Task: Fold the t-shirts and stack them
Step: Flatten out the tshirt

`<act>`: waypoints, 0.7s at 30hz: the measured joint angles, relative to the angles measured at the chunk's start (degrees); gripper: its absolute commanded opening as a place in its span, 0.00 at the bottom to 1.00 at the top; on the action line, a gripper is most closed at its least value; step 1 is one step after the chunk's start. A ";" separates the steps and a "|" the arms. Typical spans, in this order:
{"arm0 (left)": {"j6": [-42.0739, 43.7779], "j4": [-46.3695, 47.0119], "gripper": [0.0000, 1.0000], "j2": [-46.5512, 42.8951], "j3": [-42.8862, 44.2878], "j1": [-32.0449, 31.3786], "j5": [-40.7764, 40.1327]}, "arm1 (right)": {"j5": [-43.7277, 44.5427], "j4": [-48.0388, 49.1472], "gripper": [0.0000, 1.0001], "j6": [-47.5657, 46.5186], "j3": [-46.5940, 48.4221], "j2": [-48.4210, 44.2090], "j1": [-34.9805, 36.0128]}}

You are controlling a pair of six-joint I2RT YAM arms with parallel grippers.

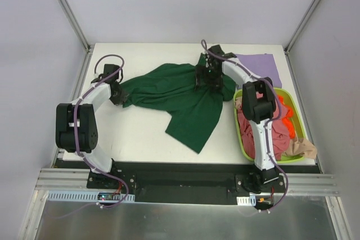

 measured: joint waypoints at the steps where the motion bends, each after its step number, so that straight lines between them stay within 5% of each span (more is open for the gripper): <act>1: 0.02 0.28 0.00 1.03 1.11 0.00 1.03 | -0.17 -0.81 0.96 -0.85 4.83 2.84 -1.57; 5: 0.02 1.66 0.00 3.37 2.60 -0.07 5.31 | -1.07 -4.52 0.96 -6.23 19.58 10.43 -5.86; 8: 0.00 2.45 0.00 3.13 1.09 -0.48 7.45 | 0.02 -5.44 0.96 -11.28 18.32 7.98 -5.70; 15: -0.50 3.87 0.00 -1.84 -7.78 -2.91 10.05 | 8.46 -1.95 0.96 -15.21 -10.19 -20.13 8.92; 21: -0.81 4.39 0.00 -8.13 -13.86 -3.93 10.14 | 10.54 5.73 0.96 -6.67 -40.15 -47.47 19.56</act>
